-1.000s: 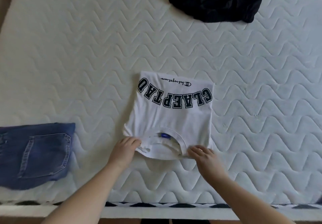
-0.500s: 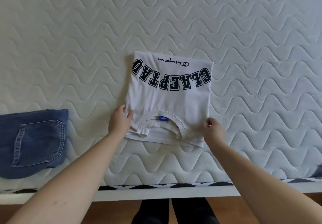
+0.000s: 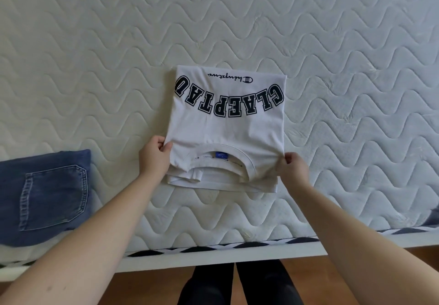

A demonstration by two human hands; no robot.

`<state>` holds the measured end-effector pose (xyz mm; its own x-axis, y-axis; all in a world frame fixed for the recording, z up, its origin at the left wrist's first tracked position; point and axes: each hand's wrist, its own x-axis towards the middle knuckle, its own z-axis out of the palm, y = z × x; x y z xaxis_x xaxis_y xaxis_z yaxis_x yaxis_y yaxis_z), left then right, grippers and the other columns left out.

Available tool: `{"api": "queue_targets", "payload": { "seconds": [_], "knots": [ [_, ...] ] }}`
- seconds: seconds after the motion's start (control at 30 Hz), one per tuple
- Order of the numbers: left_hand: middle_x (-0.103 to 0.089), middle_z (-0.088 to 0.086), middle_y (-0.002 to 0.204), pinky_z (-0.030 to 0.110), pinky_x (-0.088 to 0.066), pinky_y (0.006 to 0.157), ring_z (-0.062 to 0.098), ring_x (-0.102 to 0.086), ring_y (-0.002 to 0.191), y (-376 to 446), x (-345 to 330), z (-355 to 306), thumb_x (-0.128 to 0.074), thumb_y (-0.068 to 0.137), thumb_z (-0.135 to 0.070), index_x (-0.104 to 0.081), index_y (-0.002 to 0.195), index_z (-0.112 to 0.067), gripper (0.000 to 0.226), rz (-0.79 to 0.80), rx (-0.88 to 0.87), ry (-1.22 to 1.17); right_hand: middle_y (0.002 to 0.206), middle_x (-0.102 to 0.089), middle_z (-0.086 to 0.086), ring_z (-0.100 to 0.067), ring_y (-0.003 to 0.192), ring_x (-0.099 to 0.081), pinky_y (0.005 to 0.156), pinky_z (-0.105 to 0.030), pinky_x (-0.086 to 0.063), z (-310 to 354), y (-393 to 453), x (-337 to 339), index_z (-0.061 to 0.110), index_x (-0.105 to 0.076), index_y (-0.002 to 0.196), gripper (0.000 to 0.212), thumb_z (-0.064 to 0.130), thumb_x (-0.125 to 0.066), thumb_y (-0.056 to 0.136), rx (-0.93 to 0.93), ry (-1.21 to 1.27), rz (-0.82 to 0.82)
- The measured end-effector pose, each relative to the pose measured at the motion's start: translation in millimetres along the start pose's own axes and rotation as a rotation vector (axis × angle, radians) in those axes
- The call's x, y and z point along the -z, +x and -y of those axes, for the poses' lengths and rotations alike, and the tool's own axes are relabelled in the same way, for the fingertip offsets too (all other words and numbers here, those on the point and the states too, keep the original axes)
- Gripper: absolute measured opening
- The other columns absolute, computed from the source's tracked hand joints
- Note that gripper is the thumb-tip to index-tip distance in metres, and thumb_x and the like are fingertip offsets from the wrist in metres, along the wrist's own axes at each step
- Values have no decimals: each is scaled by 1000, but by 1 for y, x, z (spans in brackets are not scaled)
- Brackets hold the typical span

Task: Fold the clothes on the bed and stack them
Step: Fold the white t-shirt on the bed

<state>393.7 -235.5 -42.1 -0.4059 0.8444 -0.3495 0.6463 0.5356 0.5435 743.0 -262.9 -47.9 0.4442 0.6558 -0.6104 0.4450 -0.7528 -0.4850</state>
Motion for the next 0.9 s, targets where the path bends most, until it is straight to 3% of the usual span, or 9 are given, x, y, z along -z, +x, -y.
{"api": "queue_targets", "payload": {
  "seconds": [0.1, 0.17, 0.23, 0.3, 0.43, 0.53, 0.63, 0.77, 0.9],
  "knots": [
    [-66, -3, 82, 25, -39, 59, 15, -58, 73, -5, -6, 10, -65, 92, -25, -58, 92, -16, 11, 78, 72, -174, 85, -66, 4, -14, 78, -64, 63, -26, -51, -6, -6, -4, 16, -62, 99, 13, 24, -52, 96, -64, 334, 35],
    [-70, 7, 98, 32, -50, 76, 21, -63, 85, -6, -15, 21, -65, 92, -20, -60, 102, -12, 14, 132, 193, -294, 82, -69, 2, -11, 77, -67, 66, -28, -58, -10, -8, -8, 18, -63, 95, 11, 23, -54, 97, -161, 533, 76],
    [-67, 15, 113, 43, -51, 93, 27, -64, 100, -4, -23, 29, -66, 92, -17, -59, 113, -5, 24, 171, 344, -375, 90, -69, -5, -18, 84, -68, 76, -34, -59, -17, -6, -13, 15, -63, 99, 12, 23, -55, 99, -235, 564, 110],
    [-68, 18, 110, 45, -52, 92, 32, -65, 101, -1, -28, 35, -65, 93, -19, -62, 110, -3, 24, 199, 374, -301, 95, -68, -10, -24, 88, -68, 81, -40, -59, -24, -5, -17, 9, -62, 107, 18, 24, -56, 98, -282, 514, 121],
    [-68, 14, 89, 30, -43, 70, 31, -63, 83, 1, -28, 36, -70, 87, -28, -66, 85, -13, 16, 125, 227, 18, 88, -70, -6, -24, 82, -67, 77, -42, -58, -27, -5, -18, 9, -65, 103, 18, 24, -60, 95, -221, 246, 83],
    [-64, 21, 103, 35, -51, 83, 37, -62, 92, 2, -28, 33, -70, 86, -33, -71, 91, -9, 24, 101, 243, 117, 87, -68, 3, -15, 75, -59, 63, -31, -46, -20, -4, -18, 16, -65, 99, 14, 26, -58, 95, -94, -5, -7],
    [-67, 23, 101, 40, -51, 82, 37, -63, 93, 3, -28, 33, -67, 88, -31, -69, 96, -4, 28, 134, 246, 81, 90, -66, 1, -12, 75, -56, 64, -30, -40, -15, -6, -21, 14, -60, 103, 22, 34, -55, 96, -124, 77, -60],
    [-67, 8, 94, 33, -46, 72, 25, -62, 85, 1, -23, 37, -71, 86, -37, -62, 96, -9, 31, 256, 285, -54, 95, -61, 5, -12, 83, -58, 77, -34, -48, -17, -9, -23, 19, -48, 109, 40, 43, -71, 86, -116, 207, 74],
    [-65, 4, 84, 27, -46, 65, 21, -60, 79, -4, -23, 41, -76, 84, -23, -57, 84, -10, 23, 336, 346, -220, 84, -65, -1, -15, 71, -59, 60, -30, -45, -18, -1, -18, 10, -61, 96, 41, 44, -77, 80, -133, 22, 178]
  ]
}}
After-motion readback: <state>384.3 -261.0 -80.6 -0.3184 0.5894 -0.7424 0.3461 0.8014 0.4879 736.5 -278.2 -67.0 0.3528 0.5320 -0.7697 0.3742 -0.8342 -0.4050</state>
